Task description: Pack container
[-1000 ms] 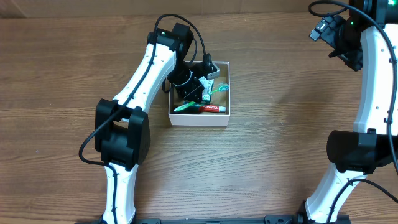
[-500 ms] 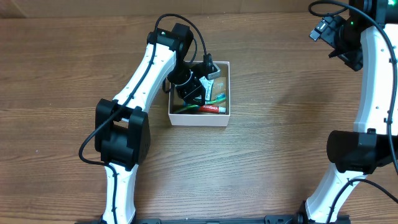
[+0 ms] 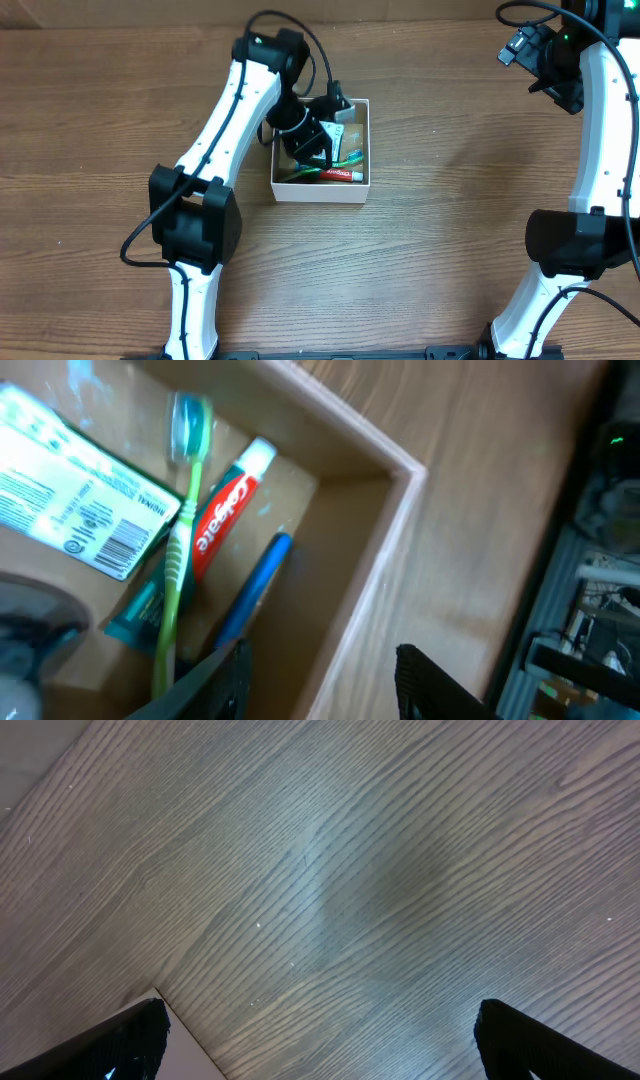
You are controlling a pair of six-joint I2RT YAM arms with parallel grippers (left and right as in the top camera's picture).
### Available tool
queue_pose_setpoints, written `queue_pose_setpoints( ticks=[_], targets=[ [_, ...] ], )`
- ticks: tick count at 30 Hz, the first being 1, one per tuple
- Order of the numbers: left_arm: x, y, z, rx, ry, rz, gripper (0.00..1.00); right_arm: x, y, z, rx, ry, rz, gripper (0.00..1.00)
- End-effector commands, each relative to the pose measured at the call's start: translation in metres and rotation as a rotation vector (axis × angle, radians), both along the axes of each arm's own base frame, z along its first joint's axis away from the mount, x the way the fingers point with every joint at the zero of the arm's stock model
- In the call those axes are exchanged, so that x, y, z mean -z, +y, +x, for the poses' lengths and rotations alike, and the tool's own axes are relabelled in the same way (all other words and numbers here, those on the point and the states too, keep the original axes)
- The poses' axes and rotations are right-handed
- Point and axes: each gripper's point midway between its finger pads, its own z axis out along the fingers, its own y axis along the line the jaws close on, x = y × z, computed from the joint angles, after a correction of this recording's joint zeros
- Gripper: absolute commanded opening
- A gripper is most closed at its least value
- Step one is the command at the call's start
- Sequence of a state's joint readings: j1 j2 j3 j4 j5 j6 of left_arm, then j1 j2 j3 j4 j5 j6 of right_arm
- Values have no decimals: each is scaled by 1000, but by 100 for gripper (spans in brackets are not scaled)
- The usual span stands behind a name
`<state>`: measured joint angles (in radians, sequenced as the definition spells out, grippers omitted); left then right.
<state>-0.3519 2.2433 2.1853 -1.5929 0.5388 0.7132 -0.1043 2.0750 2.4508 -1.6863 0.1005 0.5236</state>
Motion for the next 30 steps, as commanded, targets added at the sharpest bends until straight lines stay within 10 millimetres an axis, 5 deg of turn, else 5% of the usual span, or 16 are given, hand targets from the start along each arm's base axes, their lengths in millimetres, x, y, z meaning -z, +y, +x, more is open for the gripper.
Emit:
queue_pose_setpoints(
  ticks=[1, 4, 6, 11, 18, 25, 30],
  targets=[
    [-41, -14, 1, 10, -52, -80, 52, -6, -1, 0, 2, -20, -2, 100],
    [-56, -9, 8, -77, -70, -38, 91, -6, -1, 0, 2, -21, -2, 100],
    [-62, 9, 21, -205, -109, 73, 100, -6, -1, 0, 2, -20, -2, 100],
    [-74, 56, 42, -480, -172, 245, 100, -6, -1, 0, 2, -20, -2, 100],
    [-118, 153, 55, -943, -255, 372, 100, -6, -1, 0, 2, -20, -2, 100],
    [-180, 195, 24, -1101, -369, 311, 100, -6, -1, 0, 2, -20, -2, 100],
    [-198, 209, -14, -1145, -416, 342, 100, -6, -1, 0, 2, -20, -2, 100]
  ],
)
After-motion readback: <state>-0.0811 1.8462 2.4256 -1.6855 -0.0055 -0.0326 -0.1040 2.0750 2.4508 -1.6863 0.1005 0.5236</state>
